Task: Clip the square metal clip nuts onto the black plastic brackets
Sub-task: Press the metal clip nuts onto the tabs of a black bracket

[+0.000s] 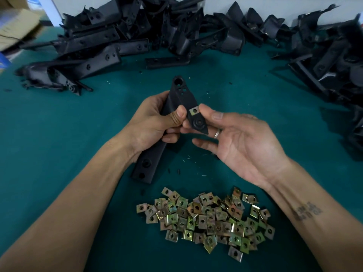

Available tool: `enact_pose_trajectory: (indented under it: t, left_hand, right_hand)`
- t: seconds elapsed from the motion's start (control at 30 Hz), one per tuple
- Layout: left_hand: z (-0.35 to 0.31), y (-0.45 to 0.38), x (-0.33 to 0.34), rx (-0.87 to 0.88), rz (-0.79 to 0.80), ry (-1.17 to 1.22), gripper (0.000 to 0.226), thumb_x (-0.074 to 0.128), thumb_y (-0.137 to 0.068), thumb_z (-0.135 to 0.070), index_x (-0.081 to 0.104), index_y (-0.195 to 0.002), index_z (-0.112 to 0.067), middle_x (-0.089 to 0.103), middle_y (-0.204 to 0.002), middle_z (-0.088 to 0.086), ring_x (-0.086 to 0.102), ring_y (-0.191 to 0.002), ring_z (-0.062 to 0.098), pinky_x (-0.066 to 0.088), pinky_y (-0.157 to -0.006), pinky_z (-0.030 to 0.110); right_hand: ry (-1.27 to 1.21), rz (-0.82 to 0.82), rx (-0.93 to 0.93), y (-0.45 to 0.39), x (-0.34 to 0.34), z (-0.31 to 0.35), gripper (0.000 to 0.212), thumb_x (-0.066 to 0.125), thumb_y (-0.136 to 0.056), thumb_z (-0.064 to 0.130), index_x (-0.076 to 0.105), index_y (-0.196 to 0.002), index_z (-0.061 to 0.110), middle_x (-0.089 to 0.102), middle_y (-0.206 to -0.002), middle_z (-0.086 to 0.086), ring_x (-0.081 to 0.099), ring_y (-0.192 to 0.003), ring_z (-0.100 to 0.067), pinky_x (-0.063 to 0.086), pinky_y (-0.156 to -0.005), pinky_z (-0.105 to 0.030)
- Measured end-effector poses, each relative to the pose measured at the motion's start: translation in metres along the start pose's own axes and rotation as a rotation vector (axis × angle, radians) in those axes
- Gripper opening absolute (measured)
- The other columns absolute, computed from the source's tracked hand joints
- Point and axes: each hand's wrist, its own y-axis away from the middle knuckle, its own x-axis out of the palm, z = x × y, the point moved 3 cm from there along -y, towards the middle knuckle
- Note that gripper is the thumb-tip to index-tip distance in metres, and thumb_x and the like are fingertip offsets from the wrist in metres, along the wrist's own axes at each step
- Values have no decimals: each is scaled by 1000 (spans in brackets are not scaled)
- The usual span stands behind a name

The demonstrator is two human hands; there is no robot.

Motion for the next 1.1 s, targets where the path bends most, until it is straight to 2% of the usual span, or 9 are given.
enact_pose_trajectory:
  t: [0.1, 0.37, 0.5, 0.63, 0.77, 0.87, 0.9, 1.03, 1.1]
  left_hand:
    - [0, 0, 1, 1, 20, 23, 31, 72, -81, -31, 56, -96, -9, 55, -67, 2, 34, -48, 7, 33, -39, 17]
    - [2, 2, 5, -60, 150, 110, 31, 73, -81, -29, 56, -98, -10, 49, -71, 8, 36, -48, 7, 35, -40, 17]
    - [3, 3, 10, -98, 262, 115, 31, 71, -81, -29, 54, -99, -10, 56, -68, 8, 38, -48, 10, 35, -40, 17]
    - [4, 5, 12, -96, 310, 35, 38, 71, -79, -35, 54, -102, -9, 59, -69, 16, 39, -50, 16, 35, -41, 17]
    - [3, 5, 15, -88, 366, -4, 46, 71, -79, -38, 51, -102, -3, 59, -67, 17, 40, -48, 17, 34, -40, 18]
    - [3, 5, 16, -84, 415, -19, 49, 73, -78, -40, 52, -101, -2, 61, -68, 20, 46, -47, 19, 35, -40, 17]
    - [3, 5, 15, -79, 413, -19, 47, 72, -79, -40, 52, -100, -2, 62, -68, 19, 47, -47, 17, 35, -40, 17]
    - [6, 2, 11, -54, 363, 26, 36, 70, -83, -38, 54, -96, -8, 60, -67, 7, 42, -47, 8, 35, -41, 15]
    - [6, 0, 8, -70, 342, 55, 33, 72, -84, -36, 56, -96, -10, 53, -70, 5, 36, -48, 7, 34, -42, 17]
  right_hand:
    - [-12, 45, 39, -1, -2, 5, 35, 61, -88, 24, 73, -113, 3, 70, -118, -25, 66, -117, -39, 55, -90, -35]
    - [-36, -6, 102, -5, -4, 2, 18, 63, -90, 16, 76, -95, 6, 76, -91, -21, 76, -81, -32, 61, -62, -23]
    - [-56, 73, 138, -6, -3, 0, 18, 60, -86, 12, 75, -76, 10, 75, -86, -20, 76, -78, -32, 61, -63, -25]
    - [-101, 163, 140, -6, -5, -3, 6, 64, -82, 5, 62, -80, 0, 72, -88, -25, 76, -80, -36, 62, -70, -31]
    - [-86, 278, 187, -8, -8, -5, 50, 85, -72, 10, 47, -98, -9, 73, -93, -25, 75, -86, -39, 62, -81, -37]
    - [-60, 337, 213, -9, -8, -6, 82, 84, -74, 13, 31, -122, -29, 74, -94, -24, 75, -89, -39, 61, -83, -35]
    - [-61, 337, 194, -9, -6, -6, 78, 81, -77, 12, 32, -120, -29, 74, -94, -24, 75, -89, -39, 61, -84, -36]
    - [-64, 131, 54, -10, -6, -4, 10, 65, -81, 3, 64, -82, -6, 73, -88, -24, 75, -81, -36, 63, -82, -36]
    - [40, -22, -19, -5, -15, 7, 6, 67, -76, 1, 73, -77, 3, 74, -84, -18, 73, -76, -28, 61, -75, -29]
